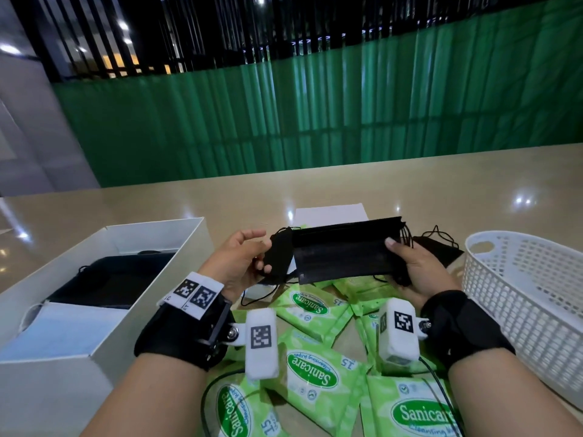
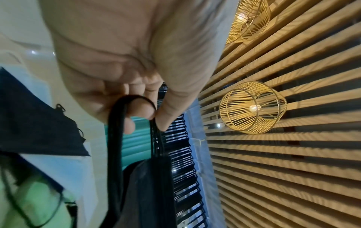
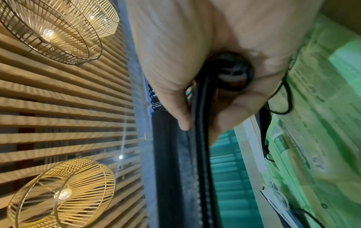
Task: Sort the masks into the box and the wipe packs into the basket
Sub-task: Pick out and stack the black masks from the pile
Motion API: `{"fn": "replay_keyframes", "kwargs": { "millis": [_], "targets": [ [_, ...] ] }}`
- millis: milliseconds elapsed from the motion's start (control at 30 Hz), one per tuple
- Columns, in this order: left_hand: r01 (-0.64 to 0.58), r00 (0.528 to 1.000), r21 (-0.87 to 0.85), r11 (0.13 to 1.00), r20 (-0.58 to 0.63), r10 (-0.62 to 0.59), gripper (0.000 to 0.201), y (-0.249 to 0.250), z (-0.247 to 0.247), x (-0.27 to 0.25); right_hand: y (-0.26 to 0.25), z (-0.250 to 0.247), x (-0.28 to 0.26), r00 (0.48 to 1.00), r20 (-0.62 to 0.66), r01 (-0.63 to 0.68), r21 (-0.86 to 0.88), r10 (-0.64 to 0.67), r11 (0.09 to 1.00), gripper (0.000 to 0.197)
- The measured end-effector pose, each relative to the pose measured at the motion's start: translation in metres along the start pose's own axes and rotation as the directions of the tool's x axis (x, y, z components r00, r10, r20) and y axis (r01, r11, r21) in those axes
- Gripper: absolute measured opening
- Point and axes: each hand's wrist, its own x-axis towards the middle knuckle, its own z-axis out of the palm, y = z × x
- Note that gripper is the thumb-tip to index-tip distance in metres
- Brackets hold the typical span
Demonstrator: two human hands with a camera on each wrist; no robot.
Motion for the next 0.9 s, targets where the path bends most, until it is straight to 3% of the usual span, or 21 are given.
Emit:
{"fn": "replay_keyframes", "kwargs": {
  "millis": [167, 333, 400, 467, 533, 633, 767, 900],
  "targets": [
    [0.09, 0.996, 0.022, 0.996, -0.016, -0.09, 0.023, -0.02, -0.011, 0.002, 0.002, 0.002, -0.002, 0.996, 0.077, -0.046, -0.117, 0.055, 0.992, 0.008],
    [0.089, 0.996, 0.047, 0.995, -0.004, -0.089, 0.025, -0.023, -0.016, 0.008, -0.01, 0.0, -0.005, 0.996, 0.089, 0.024, -0.163, -0.01, 0.986, 0.012],
    [0.116, 0.993, 0.107, 0.987, -0.047, -0.112, 0.02, -0.025, -0.018, 0.018, -0.009, -0.003, -0.004, 0.999, 0.049, 0.015, -0.218, -0.005, 0.976, 0.013],
    [0.13, 0.987, 0.28, 0.951, -0.125, -0.098, 0.022, -0.03, -0.022, 0.033, -0.004, -0.005, -0.001, 1.0, 0.004, -0.023, -0.302, 0.025, 0.953, 0.013],
    [0.112, 0.985, 0.568, 0.816, -0.174, -0.014, 0.035, -0.034, -0.025, 0.048, -0.001, -0.006, 0.002, 0.998, -0.025, -0.063, -0.379, 0.058, 0.923, 0.011],
    [0.04, 0.996, 0.809, 0.587, -0.08, 0.042, 0.048, -0.038, -0.017, 0.059, 0.002, -0.007, 0.004, 0.994, -0.037, -0.105, -0.419, 0.099, 0.902, 0.008],
    [-0.021, 0.996, 0.943, 0.332, 0.047, -0.071, 0.071, -0.047, 0.0, 0.075, 0.006, -0.013, 0.009, 0.989, -0.095, -0.145, -0.395, 0.117, 0.907, 0.013],
    [0.006, 0.987, 0.972, 0.234, 0.033, -0.16, 0.077, -0.055, 0.003, 0.09, 0.009, -0.017, 0.014, 0.985, -0.117, -0.162, -0.354, 0.128, 0.921, 0.014]
  ]
}}
